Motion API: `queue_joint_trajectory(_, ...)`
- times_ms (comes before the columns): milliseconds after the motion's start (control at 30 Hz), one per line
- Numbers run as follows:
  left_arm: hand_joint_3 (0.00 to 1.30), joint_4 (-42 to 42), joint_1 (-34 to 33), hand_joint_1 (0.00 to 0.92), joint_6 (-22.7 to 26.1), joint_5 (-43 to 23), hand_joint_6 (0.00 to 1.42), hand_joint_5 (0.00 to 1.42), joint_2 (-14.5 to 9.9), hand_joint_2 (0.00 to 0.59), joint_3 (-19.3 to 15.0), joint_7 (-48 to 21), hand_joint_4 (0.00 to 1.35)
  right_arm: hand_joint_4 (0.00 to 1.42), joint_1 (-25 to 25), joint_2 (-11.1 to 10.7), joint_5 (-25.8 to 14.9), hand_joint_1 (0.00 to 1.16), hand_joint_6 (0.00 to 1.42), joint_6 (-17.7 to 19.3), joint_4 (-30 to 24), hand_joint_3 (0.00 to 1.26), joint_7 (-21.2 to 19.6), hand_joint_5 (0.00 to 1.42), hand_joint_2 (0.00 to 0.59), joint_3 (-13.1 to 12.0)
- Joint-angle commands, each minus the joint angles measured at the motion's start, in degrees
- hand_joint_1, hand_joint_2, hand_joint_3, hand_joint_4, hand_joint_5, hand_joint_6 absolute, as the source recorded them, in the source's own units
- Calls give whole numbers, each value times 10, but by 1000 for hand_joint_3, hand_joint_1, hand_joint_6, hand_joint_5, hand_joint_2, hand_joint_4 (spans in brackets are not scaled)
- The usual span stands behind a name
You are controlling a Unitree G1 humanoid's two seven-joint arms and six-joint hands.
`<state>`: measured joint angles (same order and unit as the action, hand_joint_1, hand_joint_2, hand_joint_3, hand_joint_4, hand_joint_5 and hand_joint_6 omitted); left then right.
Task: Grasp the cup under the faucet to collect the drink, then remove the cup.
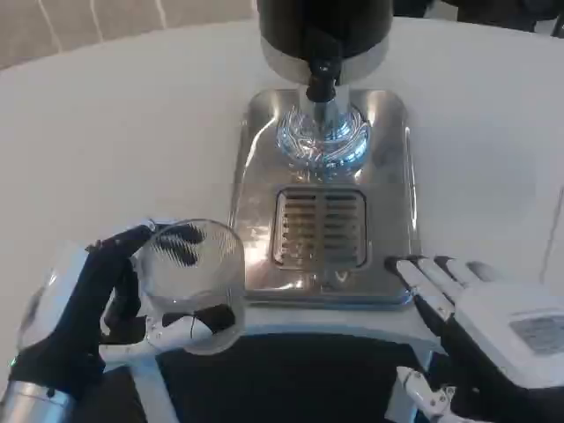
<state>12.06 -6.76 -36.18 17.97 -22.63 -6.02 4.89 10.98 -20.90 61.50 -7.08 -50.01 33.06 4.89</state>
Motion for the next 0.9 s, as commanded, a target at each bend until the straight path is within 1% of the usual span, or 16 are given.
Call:
queue_joint_trajectory(33,919,-2,-4,675,-6,-9,1424,1375,-1,0,1,-1,1111,0,5,2,3,171,0,9,-3,0,6,0,586,-1)
queue_joint_trajectory(233,919,-6,-1,676,-7,-10,1424,1374,0,0,2,-2,1111,0,12,4,4,163,0,10,-5,0,5,0,585,-1)
queue_joint_trajectory(700,919,-36,37,676,3,-15,1424,1374,4,0,-5,-3,1111,0,13,9,4,149,0,10,0,0,2,0,586,2)
queue_joint_trajectory(900,919,-30,35,676,9,-11,1424,1374,7,0,-1,-2,1111,0,12,11,3,144,0,8,0,0,2,0,586,-3)
